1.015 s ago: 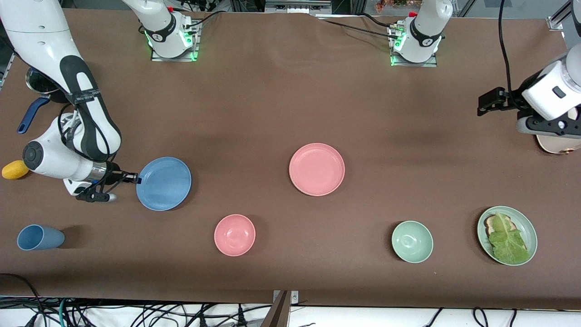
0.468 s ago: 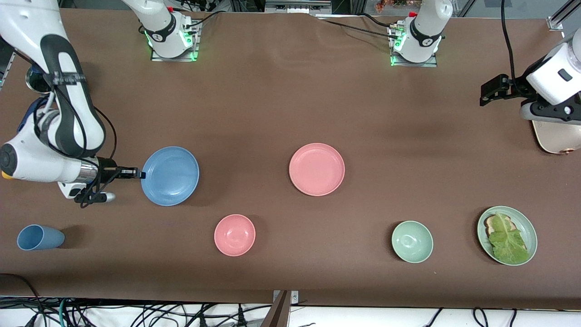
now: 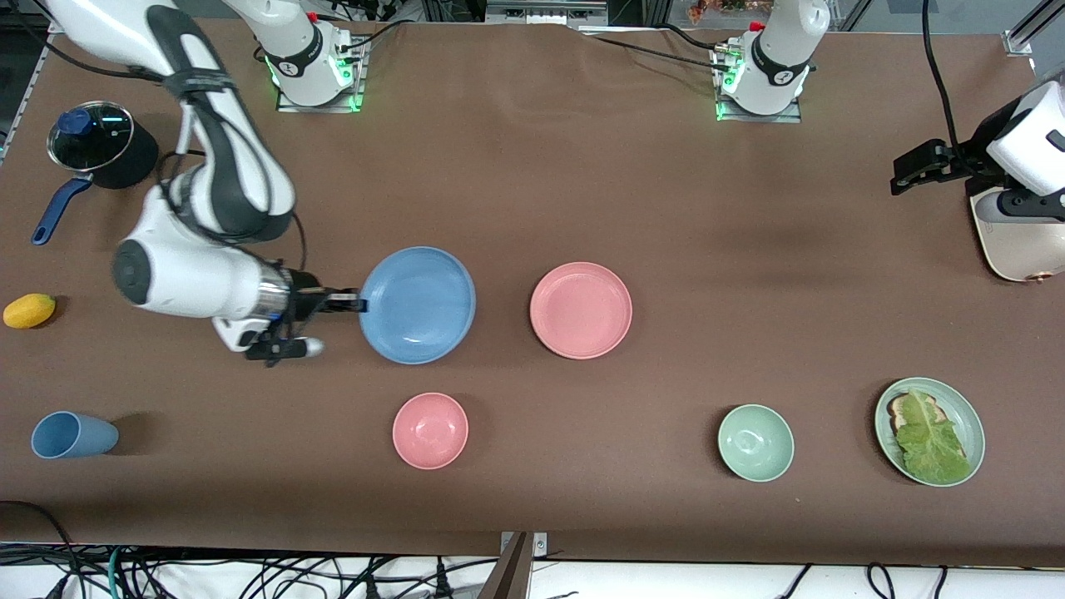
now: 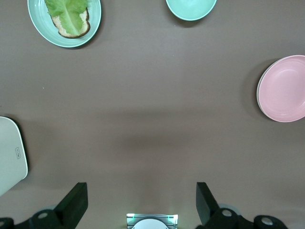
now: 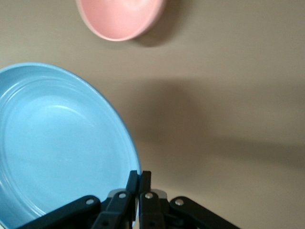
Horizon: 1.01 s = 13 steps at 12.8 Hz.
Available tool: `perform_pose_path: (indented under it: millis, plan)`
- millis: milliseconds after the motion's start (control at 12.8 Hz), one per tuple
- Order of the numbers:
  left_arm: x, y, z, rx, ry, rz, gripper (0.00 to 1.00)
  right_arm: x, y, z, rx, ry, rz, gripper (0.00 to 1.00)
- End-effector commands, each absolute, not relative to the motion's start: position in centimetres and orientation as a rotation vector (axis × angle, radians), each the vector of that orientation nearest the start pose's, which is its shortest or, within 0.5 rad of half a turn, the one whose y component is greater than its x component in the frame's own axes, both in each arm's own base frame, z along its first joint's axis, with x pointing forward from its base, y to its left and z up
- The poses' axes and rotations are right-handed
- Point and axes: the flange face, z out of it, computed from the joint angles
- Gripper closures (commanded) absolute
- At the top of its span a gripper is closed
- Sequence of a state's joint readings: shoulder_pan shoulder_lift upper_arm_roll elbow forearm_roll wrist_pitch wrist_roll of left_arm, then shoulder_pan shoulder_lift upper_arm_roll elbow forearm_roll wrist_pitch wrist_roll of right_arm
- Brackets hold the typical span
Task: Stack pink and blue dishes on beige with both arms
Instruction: 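Carry the blue plate with the right gripper onto the pink plate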
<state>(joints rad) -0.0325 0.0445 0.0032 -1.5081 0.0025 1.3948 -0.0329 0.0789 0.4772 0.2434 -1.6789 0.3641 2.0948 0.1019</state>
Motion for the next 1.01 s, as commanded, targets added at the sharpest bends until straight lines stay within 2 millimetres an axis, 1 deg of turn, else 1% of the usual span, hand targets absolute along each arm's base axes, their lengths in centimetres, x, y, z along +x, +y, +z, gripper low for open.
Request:
perform_pose_path:
  millis: [0,78,234,390,546,781,859,937]
  plan:
    - [54.7,-1.9,61.8,-3.144,-0.021,0.252,0.00,62.7,30.1,31.5,-2.723,0.032,0.142,1.00]
    - [54.7,-1.9,61.7,-3.143,-0.023,0.255,0.00,62.0,32.6,30.1,-2.721,0.048,0.121,1.00]
    - [54.7,-1.8,61.7,-3.143,-0.026,0.255,0.00,60.4,37.0,28.0,-2.712,0.066,0.071,1.00]
    - [54.8,-1.7,61.6,-3.143,-0.031,0.259,0.00,59.2,40.2,26.4,-2.697,0.072,0.015,1.00]
    - [55.0,-1.7,61.4,-3.143,-0.033,0.262,0.00,58.0,43.2,24.3,-2.690,0.031,0.007,1.00]
    - [55.0,-1.7,61.4,-3.143,-0.028,0.259,0.00,56.8,45.1,21.6,-2.691,0.010,0.002,1.00]
    - [55.1,-1.7,61.3,-3.143,-0.031,0.259,0.00,56.5,45.5,21.1,-2.690,0.007,-0.009,1.00]
    - [55.1,-1.7,61.3,-3.143,-0.031,0.259,0.00,56.7,45.3,20.7,-2.693,0.011,-0.012,1.00]
